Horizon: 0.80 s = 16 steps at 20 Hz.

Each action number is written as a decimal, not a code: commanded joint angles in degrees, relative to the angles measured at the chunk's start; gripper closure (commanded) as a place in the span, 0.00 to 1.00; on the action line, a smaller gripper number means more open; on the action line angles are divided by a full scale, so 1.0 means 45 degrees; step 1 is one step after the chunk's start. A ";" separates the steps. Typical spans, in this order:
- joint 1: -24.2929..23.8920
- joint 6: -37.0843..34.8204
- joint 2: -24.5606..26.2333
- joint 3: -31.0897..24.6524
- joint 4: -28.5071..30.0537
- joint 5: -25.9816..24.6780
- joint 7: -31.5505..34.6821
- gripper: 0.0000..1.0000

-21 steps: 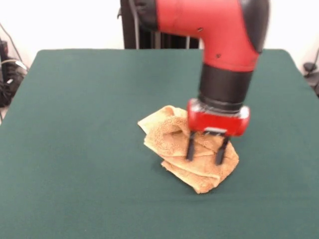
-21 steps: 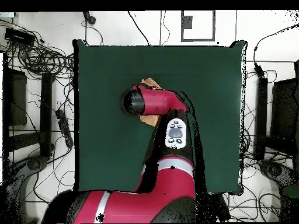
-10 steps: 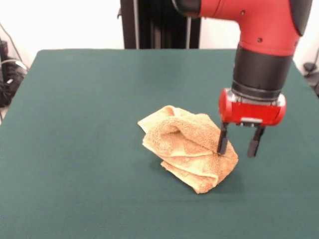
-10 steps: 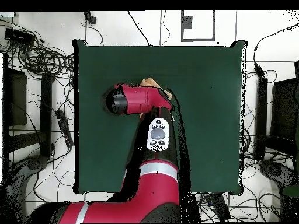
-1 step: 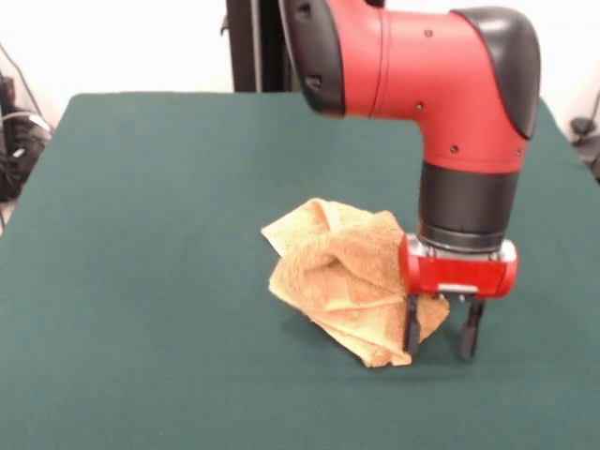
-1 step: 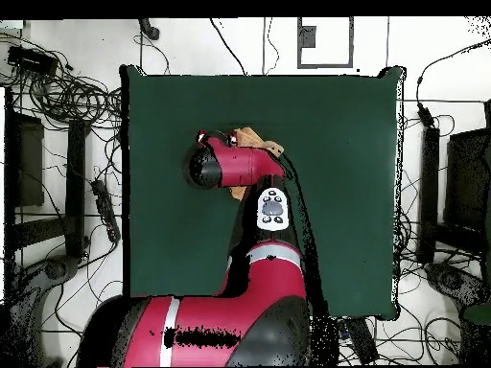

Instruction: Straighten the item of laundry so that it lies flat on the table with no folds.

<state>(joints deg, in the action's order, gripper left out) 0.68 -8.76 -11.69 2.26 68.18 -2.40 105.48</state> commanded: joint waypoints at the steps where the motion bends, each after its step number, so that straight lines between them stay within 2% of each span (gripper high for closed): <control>1: -0.0169 0.0135 0.1940 -0.1540 0.0047 -0.0101 0.1230 0.00; 10: -0.0079 0.0273 0.2034 -0.1277 -0.0028 0.0089 0.1511 0.00; 13: 0.0158 -0.0450 0.1424 -0.0920 0.0299 0.0282 0.1672 0.00; 16: 0.0591 -0.2152 0.0156 -0.0323 0.0647 0.0522 0.1725 0.00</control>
<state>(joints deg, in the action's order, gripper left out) 1.01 -7.89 -10.94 2.50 67.08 -2.28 105.48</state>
